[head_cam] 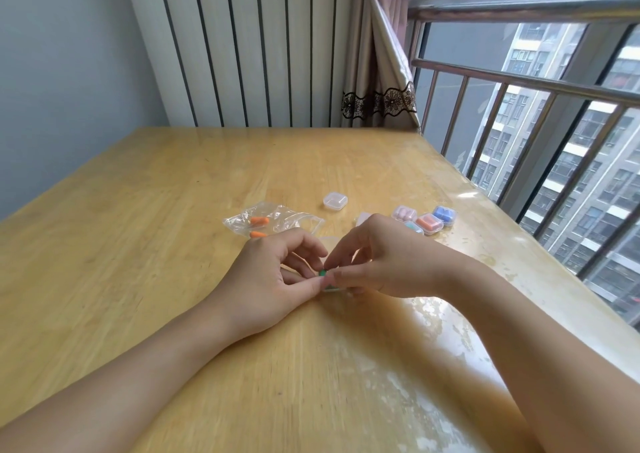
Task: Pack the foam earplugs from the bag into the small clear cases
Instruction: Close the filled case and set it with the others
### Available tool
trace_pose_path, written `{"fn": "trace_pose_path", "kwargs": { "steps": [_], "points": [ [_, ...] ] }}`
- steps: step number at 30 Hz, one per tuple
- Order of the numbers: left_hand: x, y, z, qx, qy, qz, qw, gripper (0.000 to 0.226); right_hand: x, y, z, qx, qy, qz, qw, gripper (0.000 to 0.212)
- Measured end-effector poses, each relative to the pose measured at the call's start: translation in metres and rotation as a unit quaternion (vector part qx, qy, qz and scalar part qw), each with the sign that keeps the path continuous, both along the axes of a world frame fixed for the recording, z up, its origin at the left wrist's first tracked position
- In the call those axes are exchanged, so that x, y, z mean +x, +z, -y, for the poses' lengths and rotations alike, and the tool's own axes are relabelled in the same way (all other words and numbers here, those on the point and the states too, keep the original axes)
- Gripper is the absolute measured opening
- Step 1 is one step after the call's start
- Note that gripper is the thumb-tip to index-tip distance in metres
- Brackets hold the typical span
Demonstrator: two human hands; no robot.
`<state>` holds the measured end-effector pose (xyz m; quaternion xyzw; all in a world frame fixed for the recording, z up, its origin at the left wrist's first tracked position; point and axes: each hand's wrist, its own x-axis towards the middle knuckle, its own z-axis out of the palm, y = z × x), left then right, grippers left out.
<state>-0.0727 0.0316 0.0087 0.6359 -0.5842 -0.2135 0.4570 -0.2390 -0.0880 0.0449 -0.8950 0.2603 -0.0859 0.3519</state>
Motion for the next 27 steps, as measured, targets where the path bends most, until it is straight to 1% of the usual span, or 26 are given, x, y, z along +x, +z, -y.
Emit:
{"fn": "trace_pose_path", "kwargs": {
  "steps": [4, 8, 10, 12, 15, 19, 24, 27],
  "points": [
    [0.0, -0.001, 0.001, -0.003, 0.008, 0.022, 1.0, 0.02, 0.006, -0.005, -0.004, -0.081, -0.005, 0.002, 0.997, 0.023],
    [0.0, -0.002, 0.002, -0.015, 0.017, 0.038, 0.999, 0.016, 0.008, -0.008, 0.001, -0.055, -0.012, 0.008, 0.998, 0.016],
    [0.0, -0.002, 0.002, -0.015, 0.02, 0.024, 0.999, 0.013, 0.008, -0.01, 0.002, -0.044, -0.016, 0.019, 0.999, 0.013],
    [0.0, -0.003, 0.001, -0.009, 0.009, 0.003, 1.0, 0.015, 0.009, -0.011, 0.0, -0.047, -0.015, 0.029, 0.998, 0.011],
    [0.001, -0.003, 0.0, -0.007, -0.007, -0.01, 1.0, 0.027, 0.011, -0.013, 0.001, -0.074, -0.019, 0.03, 0.997, 0.017],
    [0.001, -0.003, 0.0, -0.009, -0.009, -0.001, 1.0, 0.033, 0.009, -0.009, 0.004, -0.065, -0.013, 0.014, 0.998, 0.026],
    [0.002, -0.002, 0.0, -0.007, -0.022, -0.003, 1.0, 0.023, 0.01, -0.011, 0.004, -0.079, -0.008, 0.004, 0.997, 0.024],
    [0.002, -0.001, 0.0, -0.006, -0.017, 0.007, 1.0, 0.018, 0.009, -0.009, 0.003, -0.083, 0.003, 0.008, 0.997, 0.018]
  ]
}}
